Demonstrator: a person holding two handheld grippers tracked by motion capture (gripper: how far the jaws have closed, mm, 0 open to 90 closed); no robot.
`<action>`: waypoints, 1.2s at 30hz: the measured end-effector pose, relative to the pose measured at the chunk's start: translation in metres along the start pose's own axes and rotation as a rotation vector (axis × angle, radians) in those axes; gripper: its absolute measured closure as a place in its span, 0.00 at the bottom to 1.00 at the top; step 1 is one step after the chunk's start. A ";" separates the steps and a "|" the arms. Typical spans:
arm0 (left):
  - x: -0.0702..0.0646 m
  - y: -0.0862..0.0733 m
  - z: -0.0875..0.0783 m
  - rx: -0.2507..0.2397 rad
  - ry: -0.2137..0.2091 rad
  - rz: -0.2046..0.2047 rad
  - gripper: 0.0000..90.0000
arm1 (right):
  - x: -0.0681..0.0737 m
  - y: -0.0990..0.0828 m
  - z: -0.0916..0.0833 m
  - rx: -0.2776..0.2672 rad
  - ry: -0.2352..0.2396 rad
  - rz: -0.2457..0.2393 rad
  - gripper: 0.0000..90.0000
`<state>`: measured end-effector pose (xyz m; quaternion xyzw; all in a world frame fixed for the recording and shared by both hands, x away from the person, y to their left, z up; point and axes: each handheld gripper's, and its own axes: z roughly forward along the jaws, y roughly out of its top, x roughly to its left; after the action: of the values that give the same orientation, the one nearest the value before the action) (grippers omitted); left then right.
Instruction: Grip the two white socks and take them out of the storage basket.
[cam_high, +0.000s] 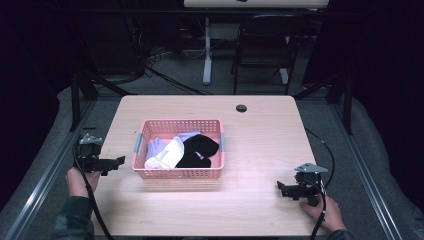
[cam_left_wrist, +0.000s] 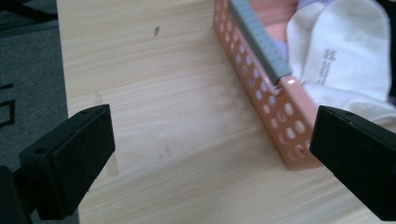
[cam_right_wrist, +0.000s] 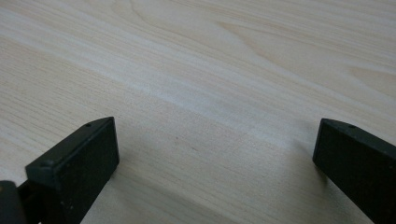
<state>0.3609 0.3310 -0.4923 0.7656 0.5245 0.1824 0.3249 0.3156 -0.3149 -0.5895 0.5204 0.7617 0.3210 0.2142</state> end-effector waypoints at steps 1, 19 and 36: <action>-0.002 0.002 -0.002 -0.005 -0.004 0.008 0.00 | 0.000 0.000 0.000 0.002 0.002 -0.001 0.00; -0.050 0.046 0.002 -0.038 -0.075 0.121 0.00 | 0.000 0.000 0.000 0.002 0.000 -0.001 0.00; -0.097 0.084 0.054 0.066 -0.148 0.215 0.03 | 0.000 0.000 0.000 0.000 -0.002 0.001 0.00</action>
<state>0.4149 0.2050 -0.4674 0.8391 0.4197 0.1418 0.3158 0.3155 -0.3147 -0.5895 0.5212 0.7611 0.3208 0.2148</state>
